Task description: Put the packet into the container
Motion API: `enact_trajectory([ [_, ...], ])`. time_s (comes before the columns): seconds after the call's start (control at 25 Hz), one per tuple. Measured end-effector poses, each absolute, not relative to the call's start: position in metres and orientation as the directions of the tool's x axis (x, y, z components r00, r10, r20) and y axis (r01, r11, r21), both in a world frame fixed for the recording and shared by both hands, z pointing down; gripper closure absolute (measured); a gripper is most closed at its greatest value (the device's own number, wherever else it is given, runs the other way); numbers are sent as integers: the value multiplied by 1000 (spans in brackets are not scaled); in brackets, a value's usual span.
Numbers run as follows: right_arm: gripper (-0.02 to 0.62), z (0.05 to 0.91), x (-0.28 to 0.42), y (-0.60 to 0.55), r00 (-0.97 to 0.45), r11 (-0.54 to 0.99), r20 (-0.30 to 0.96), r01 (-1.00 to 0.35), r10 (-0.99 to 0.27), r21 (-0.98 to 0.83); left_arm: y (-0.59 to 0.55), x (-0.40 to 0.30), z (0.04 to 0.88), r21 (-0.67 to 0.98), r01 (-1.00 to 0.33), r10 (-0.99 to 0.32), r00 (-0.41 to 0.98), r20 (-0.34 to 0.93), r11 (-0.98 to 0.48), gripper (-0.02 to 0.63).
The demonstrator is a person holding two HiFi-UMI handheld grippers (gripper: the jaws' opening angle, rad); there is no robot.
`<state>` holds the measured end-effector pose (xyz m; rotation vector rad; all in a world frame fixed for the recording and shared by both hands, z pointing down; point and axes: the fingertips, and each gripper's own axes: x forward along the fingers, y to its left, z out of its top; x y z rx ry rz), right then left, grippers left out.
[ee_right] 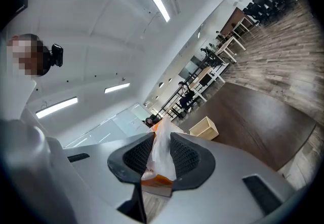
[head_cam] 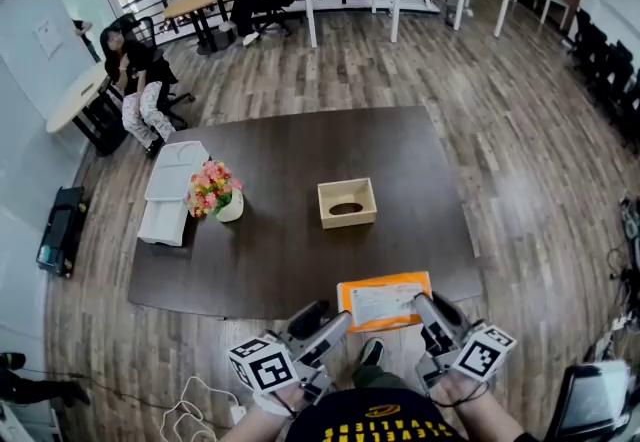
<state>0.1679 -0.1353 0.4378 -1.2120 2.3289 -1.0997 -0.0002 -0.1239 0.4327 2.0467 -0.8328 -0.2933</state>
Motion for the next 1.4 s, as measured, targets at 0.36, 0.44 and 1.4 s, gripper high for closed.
enact_trajectory([
  [0.36,491,451,179,-185,-676,379,99,-522,-730,-764,-165,36,457,775,-541,-692,695,195,-325,313],
  [0.44,491,452,179,-191,-686,385,98,-514,-720,-767,-171,35,458,763,-569,-709,672,215,-308,327],
  [1.4,489,523,131,-329,-699,350,359,-654,-618,-671,-319,-12,519,703,-648,-613,691,382,-293,357],
])
